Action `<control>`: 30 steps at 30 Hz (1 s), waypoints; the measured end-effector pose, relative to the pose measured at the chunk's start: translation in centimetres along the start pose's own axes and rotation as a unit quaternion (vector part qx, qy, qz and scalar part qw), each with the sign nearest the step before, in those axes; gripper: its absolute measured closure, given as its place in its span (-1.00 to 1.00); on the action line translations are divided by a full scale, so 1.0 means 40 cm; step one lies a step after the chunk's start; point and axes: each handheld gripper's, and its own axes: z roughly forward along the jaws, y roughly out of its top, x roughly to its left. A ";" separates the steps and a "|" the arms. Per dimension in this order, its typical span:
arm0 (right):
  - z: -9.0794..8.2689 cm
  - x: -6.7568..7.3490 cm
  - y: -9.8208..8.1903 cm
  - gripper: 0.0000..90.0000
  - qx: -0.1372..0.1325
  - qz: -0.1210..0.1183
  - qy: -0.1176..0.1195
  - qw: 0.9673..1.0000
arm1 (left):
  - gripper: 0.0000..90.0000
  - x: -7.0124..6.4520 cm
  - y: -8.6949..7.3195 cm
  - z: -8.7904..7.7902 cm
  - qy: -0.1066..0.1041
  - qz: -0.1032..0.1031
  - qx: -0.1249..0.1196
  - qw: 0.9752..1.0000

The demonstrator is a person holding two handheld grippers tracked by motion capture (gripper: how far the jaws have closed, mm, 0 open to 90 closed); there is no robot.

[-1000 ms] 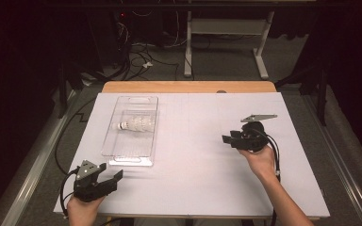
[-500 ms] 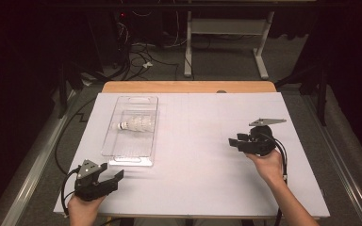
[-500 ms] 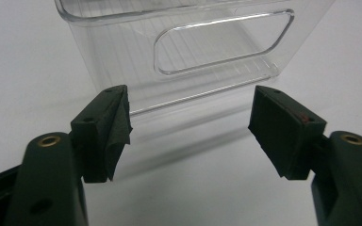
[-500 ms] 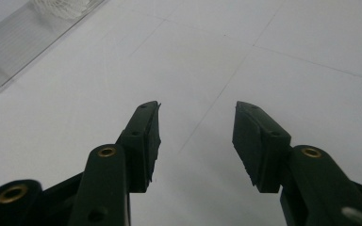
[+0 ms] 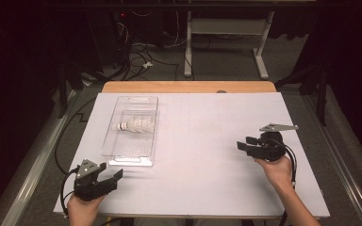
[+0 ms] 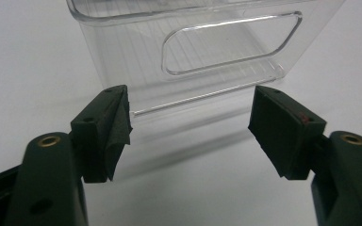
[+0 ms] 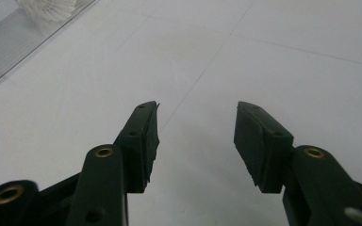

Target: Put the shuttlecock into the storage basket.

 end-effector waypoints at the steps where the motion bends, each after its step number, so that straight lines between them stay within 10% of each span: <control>1: 0.000 0.000 -0.004 0.12 -0.003 -0.001 0.001 1.000 | -0.32 0.001 0.000 0.000 0.001 -0.001 -0.001 1.000; 30: -0.030 -0.005 -0.104 -0.10 -0.034 0.013 -0.017 0.999 | -0.32 0.004 0.004 0.008 -0.001 -0.010 0.002 1.000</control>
